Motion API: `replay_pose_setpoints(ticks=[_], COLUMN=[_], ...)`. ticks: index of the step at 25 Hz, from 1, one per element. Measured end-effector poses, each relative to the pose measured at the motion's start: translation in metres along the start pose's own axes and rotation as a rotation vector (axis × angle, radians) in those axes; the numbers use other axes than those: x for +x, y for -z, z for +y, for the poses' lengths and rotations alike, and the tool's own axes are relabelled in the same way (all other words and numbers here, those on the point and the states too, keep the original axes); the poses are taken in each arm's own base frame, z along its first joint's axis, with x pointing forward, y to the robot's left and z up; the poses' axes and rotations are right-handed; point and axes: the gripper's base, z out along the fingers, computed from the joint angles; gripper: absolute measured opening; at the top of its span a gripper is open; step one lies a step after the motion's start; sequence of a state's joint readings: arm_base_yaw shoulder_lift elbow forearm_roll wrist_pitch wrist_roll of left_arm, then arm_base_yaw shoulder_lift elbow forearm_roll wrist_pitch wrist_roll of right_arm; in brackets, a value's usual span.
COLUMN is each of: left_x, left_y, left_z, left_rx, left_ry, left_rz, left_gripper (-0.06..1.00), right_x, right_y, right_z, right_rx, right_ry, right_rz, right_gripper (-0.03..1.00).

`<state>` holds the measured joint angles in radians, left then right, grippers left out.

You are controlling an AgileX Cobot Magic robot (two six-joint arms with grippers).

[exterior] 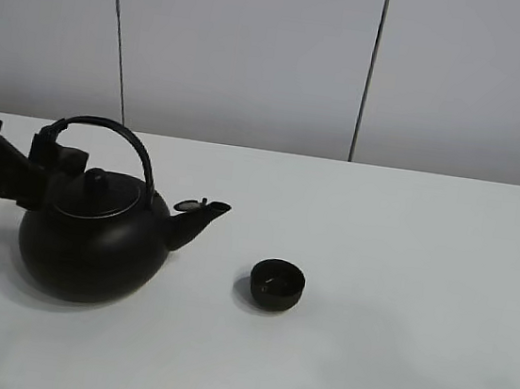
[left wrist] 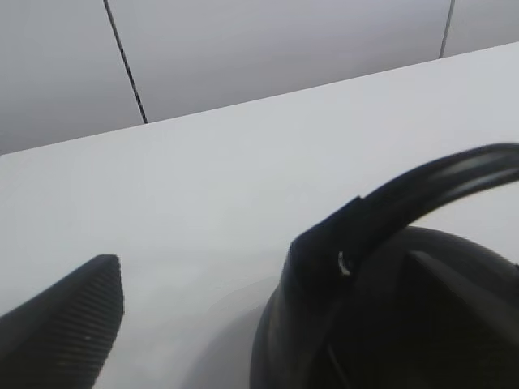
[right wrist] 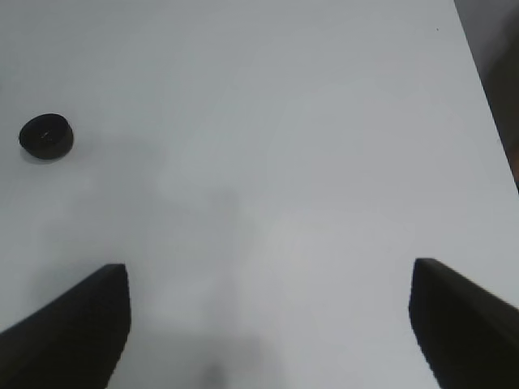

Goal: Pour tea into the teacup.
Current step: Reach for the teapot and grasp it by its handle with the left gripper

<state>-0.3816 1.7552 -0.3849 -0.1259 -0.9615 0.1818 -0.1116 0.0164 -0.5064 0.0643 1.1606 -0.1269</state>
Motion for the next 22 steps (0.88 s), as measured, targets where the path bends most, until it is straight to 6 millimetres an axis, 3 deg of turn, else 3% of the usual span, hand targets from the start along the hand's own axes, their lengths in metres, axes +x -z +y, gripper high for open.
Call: replay_pose_setpoints(ticks=[5, 11, 22], left_x=[-0.0062, -0.0050, -0.0025], left_y=[-0.0067, -0.0069, -0.0069], left_z=[-0.0005, -0.0009, -0.0013], left_rx=[0.005, 0.009, 0.014], left_ry=[0.001, 0.001, 0.001], left_rz=[-0.002, 0.012, 0.040], left_gripper=[0.65, 0.53, 0.46], right_x=[0.0000, 0.0000, 0.0000], right_y=[0.0000, 0.0000, 0.0000], right_z=[0.0000, 0.0000, 0.0000], right_rx=[0.000, 0.000, 0.000], right_ry=[0.000, 0.000, 0.000], right_rz=[0.000, 0.000, 0.000], right_gripper=[0.64, 0.64, 0.64])
